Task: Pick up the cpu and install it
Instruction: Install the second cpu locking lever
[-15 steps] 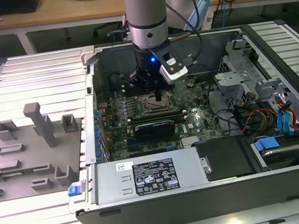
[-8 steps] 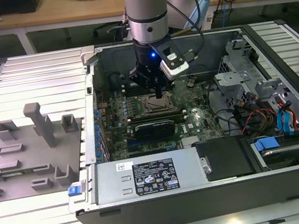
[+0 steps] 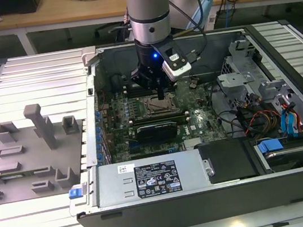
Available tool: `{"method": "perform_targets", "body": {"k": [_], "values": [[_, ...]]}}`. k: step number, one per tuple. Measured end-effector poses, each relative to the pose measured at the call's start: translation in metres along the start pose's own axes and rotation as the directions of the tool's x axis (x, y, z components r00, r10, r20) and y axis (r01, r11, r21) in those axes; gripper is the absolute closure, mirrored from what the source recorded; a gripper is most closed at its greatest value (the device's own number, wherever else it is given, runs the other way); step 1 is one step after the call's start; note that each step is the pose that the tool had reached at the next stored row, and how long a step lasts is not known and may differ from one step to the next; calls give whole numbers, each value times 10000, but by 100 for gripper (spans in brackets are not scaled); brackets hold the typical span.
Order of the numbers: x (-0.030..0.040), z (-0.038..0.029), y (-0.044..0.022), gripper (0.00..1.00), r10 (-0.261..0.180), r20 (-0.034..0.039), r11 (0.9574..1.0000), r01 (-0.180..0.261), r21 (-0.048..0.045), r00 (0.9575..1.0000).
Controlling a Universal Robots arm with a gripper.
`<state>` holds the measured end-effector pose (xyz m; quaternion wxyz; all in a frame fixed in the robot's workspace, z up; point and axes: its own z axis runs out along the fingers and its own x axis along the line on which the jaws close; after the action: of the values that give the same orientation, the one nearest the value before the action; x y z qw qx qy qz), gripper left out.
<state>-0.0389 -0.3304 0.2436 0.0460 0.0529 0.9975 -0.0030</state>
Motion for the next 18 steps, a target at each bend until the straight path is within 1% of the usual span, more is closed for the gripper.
{"method": "perform_targets", "body": {"k": [5,6,10,11,13,15,17,18], "values": [[0,0,0,89,0,1,10000,0,1,10000],[-1,0,-12,89,1,0,10000,-1,-3,10000],[-14,2,-138,89,2,0,10000,-2,-12,10000],[-20,2,-185,89,2,-1,10000,-2,-12,10000],[-33,5,-309,89,-8,-2,10000,8,-17,10000],[-32,21,-323,89,-121,0,9999,121,-29,9999],[-30,43,-324,89,-384,0,9992,384,-51,9993],[-30,44,-324,89,-437,0,9990,437,-55,9990]]}}
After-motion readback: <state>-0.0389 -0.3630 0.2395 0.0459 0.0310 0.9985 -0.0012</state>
